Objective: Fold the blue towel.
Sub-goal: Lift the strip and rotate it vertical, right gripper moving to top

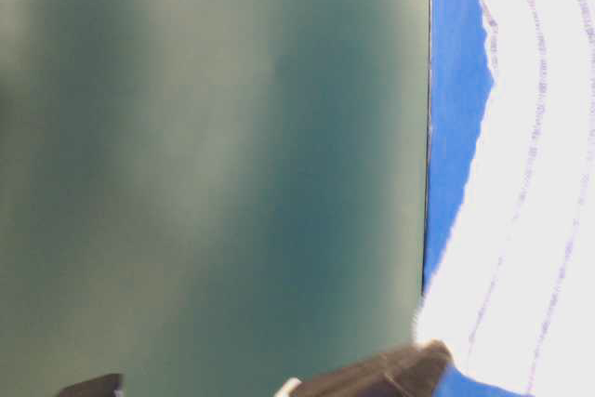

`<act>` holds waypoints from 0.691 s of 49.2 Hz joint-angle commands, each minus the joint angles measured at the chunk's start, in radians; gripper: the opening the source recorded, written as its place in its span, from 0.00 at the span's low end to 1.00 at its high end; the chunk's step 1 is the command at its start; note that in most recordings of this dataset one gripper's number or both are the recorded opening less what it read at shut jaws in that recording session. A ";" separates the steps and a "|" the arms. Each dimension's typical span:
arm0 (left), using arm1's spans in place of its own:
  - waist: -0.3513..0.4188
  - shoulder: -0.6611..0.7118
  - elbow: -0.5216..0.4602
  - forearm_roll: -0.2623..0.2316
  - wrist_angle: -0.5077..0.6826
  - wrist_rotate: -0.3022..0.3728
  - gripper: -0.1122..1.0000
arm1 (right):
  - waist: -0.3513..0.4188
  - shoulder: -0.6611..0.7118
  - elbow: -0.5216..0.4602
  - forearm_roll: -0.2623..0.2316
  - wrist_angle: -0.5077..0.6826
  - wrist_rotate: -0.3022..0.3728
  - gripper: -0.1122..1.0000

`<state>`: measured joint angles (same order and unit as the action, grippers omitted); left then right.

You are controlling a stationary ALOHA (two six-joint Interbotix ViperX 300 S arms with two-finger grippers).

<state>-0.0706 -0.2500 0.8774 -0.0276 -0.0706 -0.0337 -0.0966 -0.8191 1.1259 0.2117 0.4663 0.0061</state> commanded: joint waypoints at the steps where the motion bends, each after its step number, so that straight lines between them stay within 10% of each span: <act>1: -0.017 0.003 -0.035 0.003 -0.046 0.002 0.13 | -0.017 0.021 -0.026 -0.023 -0.048 0.000 0.12; 34: -0.100 0.210 -0.301 0.003 -0.081 0.051 0.13 | -0.431 0.262 -0.153 -0.173 -0.311 -0.009 0.12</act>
<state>-0.1626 -0.0430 0.6228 -0.0261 -0.1365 0.0077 -0.5031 -0.5814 1.0170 0.0522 0.1887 0.0000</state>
